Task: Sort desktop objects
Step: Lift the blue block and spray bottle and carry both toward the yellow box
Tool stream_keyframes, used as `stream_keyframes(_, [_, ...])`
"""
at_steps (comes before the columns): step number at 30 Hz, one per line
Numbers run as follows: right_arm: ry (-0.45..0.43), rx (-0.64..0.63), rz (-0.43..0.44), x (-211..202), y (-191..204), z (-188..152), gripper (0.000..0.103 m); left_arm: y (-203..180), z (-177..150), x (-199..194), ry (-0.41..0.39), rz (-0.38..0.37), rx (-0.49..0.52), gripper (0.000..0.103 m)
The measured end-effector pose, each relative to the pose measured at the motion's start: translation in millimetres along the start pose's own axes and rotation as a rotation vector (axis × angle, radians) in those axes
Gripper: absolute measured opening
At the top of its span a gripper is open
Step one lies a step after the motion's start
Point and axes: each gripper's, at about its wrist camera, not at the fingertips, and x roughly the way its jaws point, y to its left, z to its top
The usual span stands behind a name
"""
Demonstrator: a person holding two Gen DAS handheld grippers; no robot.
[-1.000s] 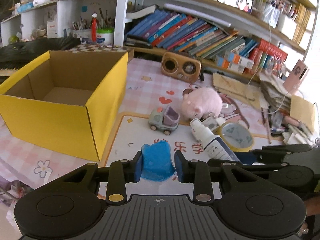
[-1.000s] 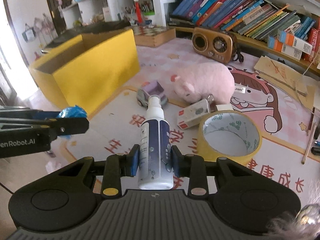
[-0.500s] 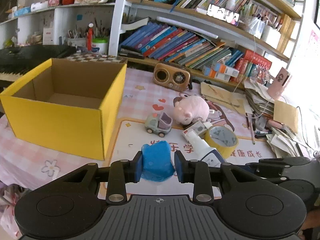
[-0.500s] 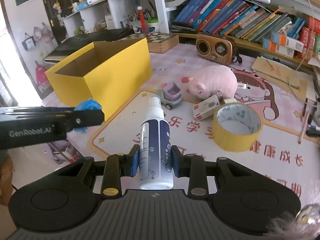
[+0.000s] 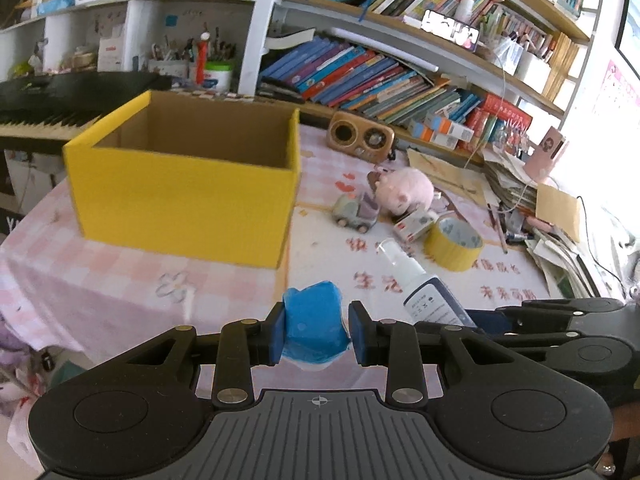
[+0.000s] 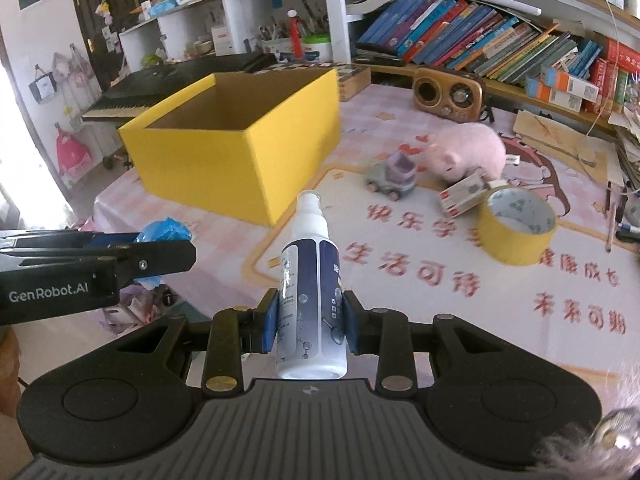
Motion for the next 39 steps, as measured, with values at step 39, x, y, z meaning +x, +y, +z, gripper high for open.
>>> stream_keyframes(39, [0.03,-0.057,0.055,13.6,152.2,-28.1,0.03,101.2,-37.3,-78.6,-0.012,0.06,-0.003,0.031])
